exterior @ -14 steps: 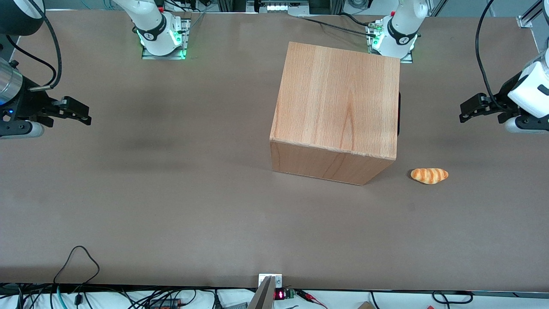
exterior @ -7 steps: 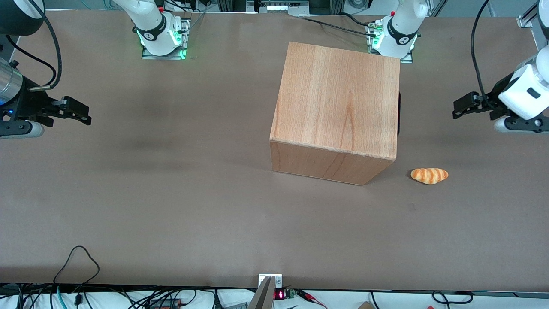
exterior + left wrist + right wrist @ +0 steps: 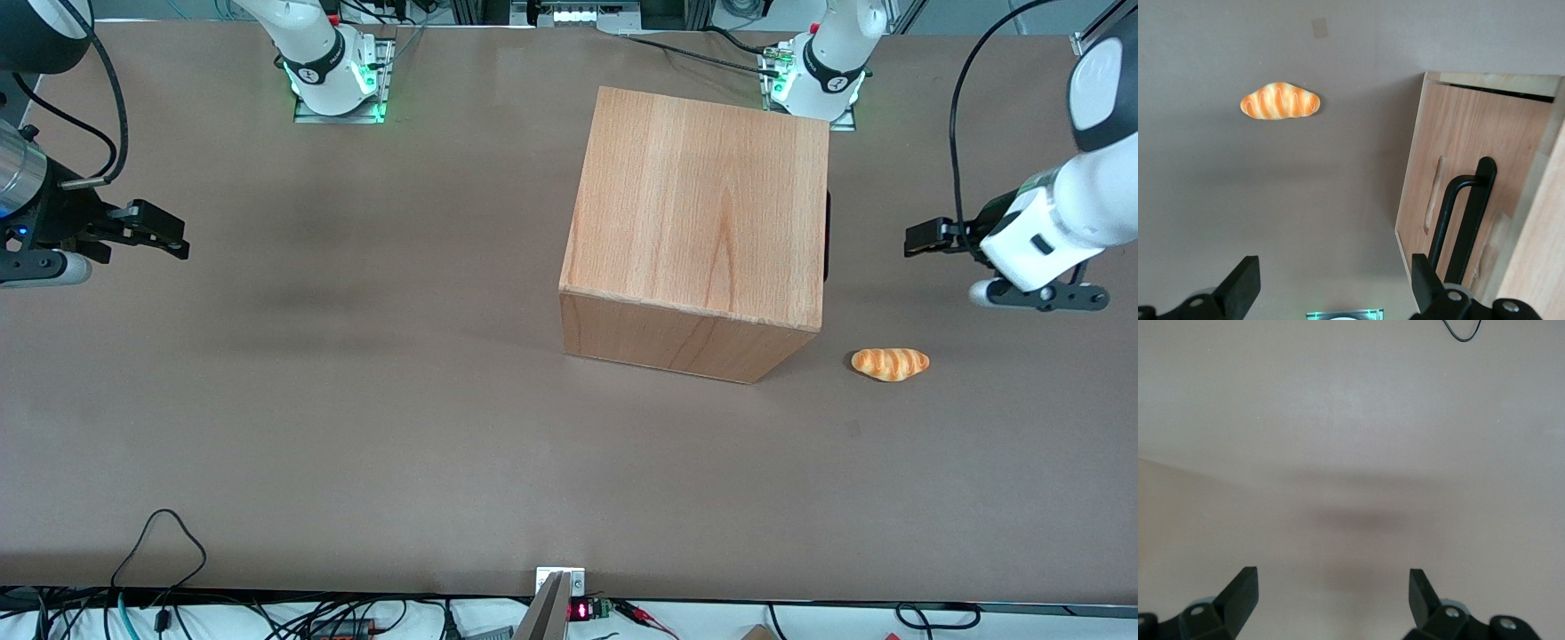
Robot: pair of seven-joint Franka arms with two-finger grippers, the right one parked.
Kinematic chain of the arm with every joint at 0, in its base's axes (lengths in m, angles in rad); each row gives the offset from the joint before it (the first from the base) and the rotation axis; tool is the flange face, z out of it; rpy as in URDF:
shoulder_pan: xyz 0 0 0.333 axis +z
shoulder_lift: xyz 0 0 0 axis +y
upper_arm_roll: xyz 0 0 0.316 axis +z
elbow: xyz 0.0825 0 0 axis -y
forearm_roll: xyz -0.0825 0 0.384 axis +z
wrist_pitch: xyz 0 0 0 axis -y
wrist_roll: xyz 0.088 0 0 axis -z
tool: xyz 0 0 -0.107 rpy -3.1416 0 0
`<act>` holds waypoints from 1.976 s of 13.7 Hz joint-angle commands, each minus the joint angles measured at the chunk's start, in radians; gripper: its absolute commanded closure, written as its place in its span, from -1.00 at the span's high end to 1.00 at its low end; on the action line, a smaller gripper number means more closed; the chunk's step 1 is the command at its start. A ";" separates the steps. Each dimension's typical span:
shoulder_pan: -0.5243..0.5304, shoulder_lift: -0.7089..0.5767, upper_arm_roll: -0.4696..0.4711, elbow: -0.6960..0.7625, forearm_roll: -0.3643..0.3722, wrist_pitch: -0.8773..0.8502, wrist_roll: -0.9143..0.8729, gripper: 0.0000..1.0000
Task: Open top drawer with left arm
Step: 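Move the left gripper toward the black drawer handle on the wooden box, then lower the open left gripper around the black drawer handle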
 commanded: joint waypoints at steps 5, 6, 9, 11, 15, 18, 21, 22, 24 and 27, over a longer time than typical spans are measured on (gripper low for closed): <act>0.010 0.072 0.001 -0.005 -0.095 -0.056 0.196 1.00; 0.006 0.080 0.001 -0.008 -0.105 -0.056 0.197 1.00; 0.013 0.117 0.001 -0.014 -0.135 -0.050 0.242 1.00; 0.027 0.131 0.001 -0.032 -0.162 -0.050 0.269 1.00; 0.020 0.152 0.001 -0.049 -0.176 -0.051 0.271 1.00; 0.018 0.154 0.000 -0.051 -0.188 -0.080 0.279 1.00; 0.015 0.152 0.000 -0.051 -0.217 -0.108 0.286 1.00; 0.015 0.152 -0.006 -0.051 -0.219 -0.109 0.286 1.00; 0.018 0.154 -0.011 -0.052 -0.219 -0.108 0.286 1.00; 0.014 0.161 -0.016 -0.063 -0.239 -0.108 0.286 1.00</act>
